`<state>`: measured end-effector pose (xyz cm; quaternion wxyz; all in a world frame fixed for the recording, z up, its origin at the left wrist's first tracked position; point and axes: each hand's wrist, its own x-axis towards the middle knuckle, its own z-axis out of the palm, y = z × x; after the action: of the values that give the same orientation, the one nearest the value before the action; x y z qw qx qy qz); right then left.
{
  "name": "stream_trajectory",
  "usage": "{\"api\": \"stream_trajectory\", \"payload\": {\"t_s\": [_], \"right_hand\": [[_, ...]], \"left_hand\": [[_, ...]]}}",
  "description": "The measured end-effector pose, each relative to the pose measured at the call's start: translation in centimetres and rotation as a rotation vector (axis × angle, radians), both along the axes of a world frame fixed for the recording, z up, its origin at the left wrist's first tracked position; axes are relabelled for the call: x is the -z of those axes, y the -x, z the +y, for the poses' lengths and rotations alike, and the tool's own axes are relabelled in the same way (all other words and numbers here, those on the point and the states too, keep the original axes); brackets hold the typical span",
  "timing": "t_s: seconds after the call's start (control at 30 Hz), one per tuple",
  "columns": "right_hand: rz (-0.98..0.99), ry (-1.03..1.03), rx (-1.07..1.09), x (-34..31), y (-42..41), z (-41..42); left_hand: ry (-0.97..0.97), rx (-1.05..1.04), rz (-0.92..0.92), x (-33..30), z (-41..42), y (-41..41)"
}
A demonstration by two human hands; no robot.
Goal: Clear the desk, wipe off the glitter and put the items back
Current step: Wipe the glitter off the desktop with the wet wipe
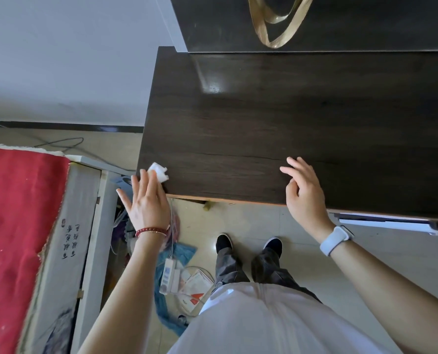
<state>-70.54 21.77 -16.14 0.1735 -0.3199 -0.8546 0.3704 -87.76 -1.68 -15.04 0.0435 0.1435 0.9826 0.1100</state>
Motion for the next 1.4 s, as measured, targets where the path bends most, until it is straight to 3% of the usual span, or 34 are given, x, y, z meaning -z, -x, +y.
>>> {"api": "stream_trajectory", "payload": {"t_s": [0.07, 0.13, 0.27, 0.33, 0.4, 0.57, 0.67, 0.83, 1.0, 1.23, 1.4], "right_hand": [[-0.022, -0.032, 0.000, 0.1, 0.2, -0.2], [-0.027, -0.035, 0.014, 0.0, 0.3, -0.4], [-0.026, -0.016, 0.002, 0.1, 0.0, -0.1], [-0.045, -0.038, -0.026, 0.2, -0.4, 0.3], [-0.111, -0.111, -0.075, 0.2, -0.7, 0.6], [-0.410, -0.376, -0.151, 0.3, -1.0, 0.0], [-0.496, -0.414, -0.119, 0.3, -0.9, -0.1], [-0.511, -0.417, -0.153, 0.1, -1.3, 0.6], [-0.478, -0.365, 0.017, -0.2, -3.0, 4.1], [-0.573, -0.350, 0.181, -0.4, -10.3, 9.2], [-0.618, -0.259, 0.380, -0.3, -14.4, 11.6]], "left_hand": [[0.030, -0.126, -0.011, 0.0, 1.6, 0.0], [0.052, -0.077, -0.008, 0.0, 4.0, -1.5], [0.017, 0.473, -0.028, 0.1, 8.9, -8.5], [0.001, 0.620, -0.067, -0.1, 9.3, -10.3], [0.020, 0.545, -0.052, 0.2, 7.8, -8.8], [0.076, 0.006, -0.083, 0.2, 1.9, -1.4], [0.030, -0.101, -0.097, 0.1, 2.7, -1.3], [0.024, 0.334, -0.107, 0.3, 8.1, -7.9], [0.032, 0.680, -0.143, -0.3, 14.1, -12.6], [0.188, 0.906, -0.176, -0.6, 20.6, -15.3], [0.179, 1.149, -0.179, -1.1, 27.0, -17.9]]}}
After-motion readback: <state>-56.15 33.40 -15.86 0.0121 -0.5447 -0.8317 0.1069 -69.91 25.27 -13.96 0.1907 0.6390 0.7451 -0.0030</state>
